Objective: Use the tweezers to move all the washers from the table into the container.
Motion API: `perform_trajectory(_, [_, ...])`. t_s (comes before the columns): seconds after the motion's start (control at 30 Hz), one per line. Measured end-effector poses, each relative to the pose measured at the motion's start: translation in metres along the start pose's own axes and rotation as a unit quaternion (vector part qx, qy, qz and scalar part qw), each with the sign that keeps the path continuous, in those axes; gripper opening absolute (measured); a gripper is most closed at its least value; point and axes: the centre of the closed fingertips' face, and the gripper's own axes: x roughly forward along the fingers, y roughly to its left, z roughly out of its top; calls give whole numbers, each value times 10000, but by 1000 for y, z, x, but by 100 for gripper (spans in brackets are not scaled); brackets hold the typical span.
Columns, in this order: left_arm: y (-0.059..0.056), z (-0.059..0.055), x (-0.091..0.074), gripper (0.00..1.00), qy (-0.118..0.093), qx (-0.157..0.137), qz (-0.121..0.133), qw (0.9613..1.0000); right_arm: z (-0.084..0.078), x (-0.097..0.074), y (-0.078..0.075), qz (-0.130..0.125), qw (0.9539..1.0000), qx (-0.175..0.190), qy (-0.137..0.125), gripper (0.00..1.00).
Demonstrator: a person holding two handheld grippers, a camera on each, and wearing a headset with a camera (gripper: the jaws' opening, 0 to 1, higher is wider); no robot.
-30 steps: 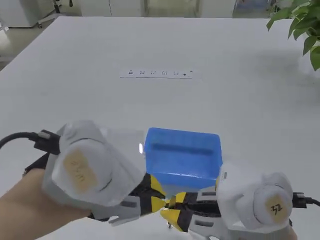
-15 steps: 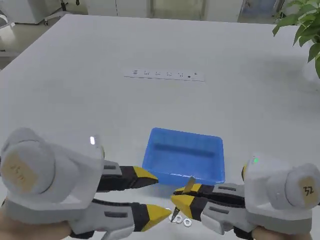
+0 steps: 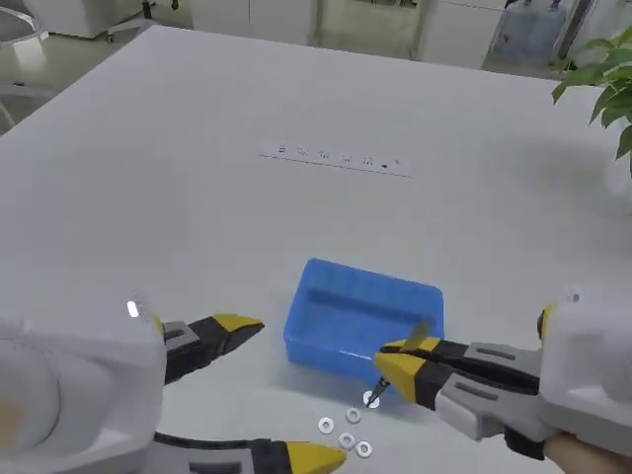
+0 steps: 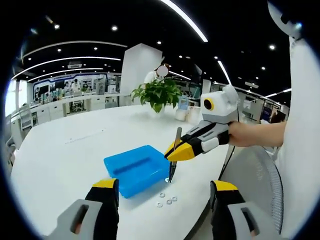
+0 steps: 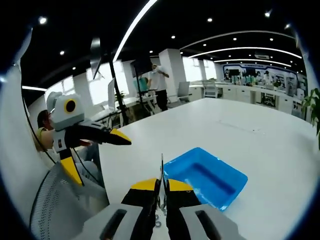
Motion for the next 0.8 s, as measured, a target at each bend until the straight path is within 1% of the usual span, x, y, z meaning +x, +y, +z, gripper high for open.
perform_trajectory(0.1, [3,4,-3,80,-141,-52,95,9998,5,-4,-11,-158,9999,45,-55,2])
perform_trajectory(0.2, [7,5,-6,82,-192,-53,224,9996,11,-6,-20,-254,9995,85,-144,2])
perform_trajectory(0.3, [10,5,-11,85,-258,-119,332,9990,15,-6,-30,-354,9993,33,-153,2])
perform_trajectory(0.37, [11,4,-14,86,-286,-149,404,9987,16,-4,-38,-477,9987,-3,-163,2])
perform_trajectory(0.5, [13,1,-17,92,-242,-213,505,9982,17,-2,-54,-677,9974,117,-234,2])
perform_trajectory(0.63, [13,1,-19,94,-250,-239,565,9978,14,2,-71,-856,9960,150,-216,2])
perform_trajectory(0.67, [14,2,-19,94,-264,-249,572,9977,11,4,-79,-917,9955,161,-166,2])
perform_trajectory(0.8, [17,4,-18,94,-275,-248,614,9974,2,10,-93,-1024,9945,209,-70,2])
